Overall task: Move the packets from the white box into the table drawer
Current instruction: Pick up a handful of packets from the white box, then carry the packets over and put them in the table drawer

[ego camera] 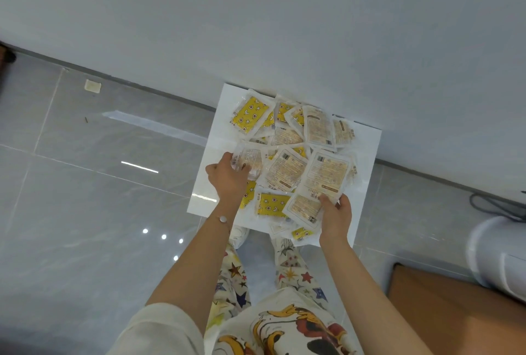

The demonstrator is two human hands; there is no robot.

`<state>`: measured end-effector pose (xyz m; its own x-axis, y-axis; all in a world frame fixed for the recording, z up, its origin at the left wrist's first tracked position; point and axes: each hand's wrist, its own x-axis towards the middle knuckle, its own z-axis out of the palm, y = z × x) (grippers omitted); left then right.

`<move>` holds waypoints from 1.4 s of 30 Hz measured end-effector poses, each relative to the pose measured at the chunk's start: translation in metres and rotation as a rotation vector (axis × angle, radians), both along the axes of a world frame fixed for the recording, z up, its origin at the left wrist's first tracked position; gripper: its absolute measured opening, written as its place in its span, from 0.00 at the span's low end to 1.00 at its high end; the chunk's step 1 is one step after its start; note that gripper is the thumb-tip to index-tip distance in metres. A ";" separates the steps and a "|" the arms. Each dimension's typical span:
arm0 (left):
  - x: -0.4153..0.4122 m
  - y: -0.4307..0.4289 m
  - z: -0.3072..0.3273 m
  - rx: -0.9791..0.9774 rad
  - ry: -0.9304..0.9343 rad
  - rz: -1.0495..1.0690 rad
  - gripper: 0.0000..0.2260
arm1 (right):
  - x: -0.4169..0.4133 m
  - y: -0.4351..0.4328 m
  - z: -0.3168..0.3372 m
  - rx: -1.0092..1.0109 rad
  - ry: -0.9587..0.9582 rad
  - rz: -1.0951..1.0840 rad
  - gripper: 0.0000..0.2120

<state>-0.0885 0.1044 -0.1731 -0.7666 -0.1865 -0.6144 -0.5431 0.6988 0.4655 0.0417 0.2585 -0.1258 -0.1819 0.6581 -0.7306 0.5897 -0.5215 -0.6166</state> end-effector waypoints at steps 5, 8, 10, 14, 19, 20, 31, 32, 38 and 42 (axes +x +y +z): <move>0.006 -0.021 0.022 0.189 0.122 0.016 0.09 | 0.000 -0.003 0.021 0.031 0.056 0.080 0.11; 0.011 -0.040 0.044 0.289 0.136 0.191 0.15 | -0.003 -0.008 0.039 -0.005 0.112 0.205 0.13; 0.016 -0.056 0.060 0.389 0.137 0.323 0.20 | -0.006 -0.012 0.054 -0.037 0.138 0.292 0.14; 0.036 -0.092 0.105 0.606 0.141 0.573 0.15 | -0.015 -0.027 0.092 -0.079 0.174 0.488 0.17; 0.077 -0.156 0.167 0.820 0.161 0.839 0.18 | -0.028 -0.063 0.155 -0.094 0.200 0.732 0.23; 0.085 -0.171 0.180 0.837 0.186 0.886 0.19 | -0.032 -0.073 0.167 -0.093 0.213 0.780 0.24; 0.178 -0.388 0.296 0.784 0.544 1.189 0.21 | -0.079 -0.289 0.272 -0.098 0.322 1.251 0.25; 0.188 -0.410 0.304 0.754 0.568 1.201 0.21 | -0.080 -0.316 0.277 -0.102 0.327 1.299 0.24; 0.246 -0.514 0.335 0.637 0.685 1.345 0.24 | -0.075 -0.469 0.299 -0.217 0.344 1.546 0.22; 0.276 -0.553 0.341 0.624 0.759 1.484 0.26 | -0.071 -0.550 0.303 -0.282 0.350 1.618 0.22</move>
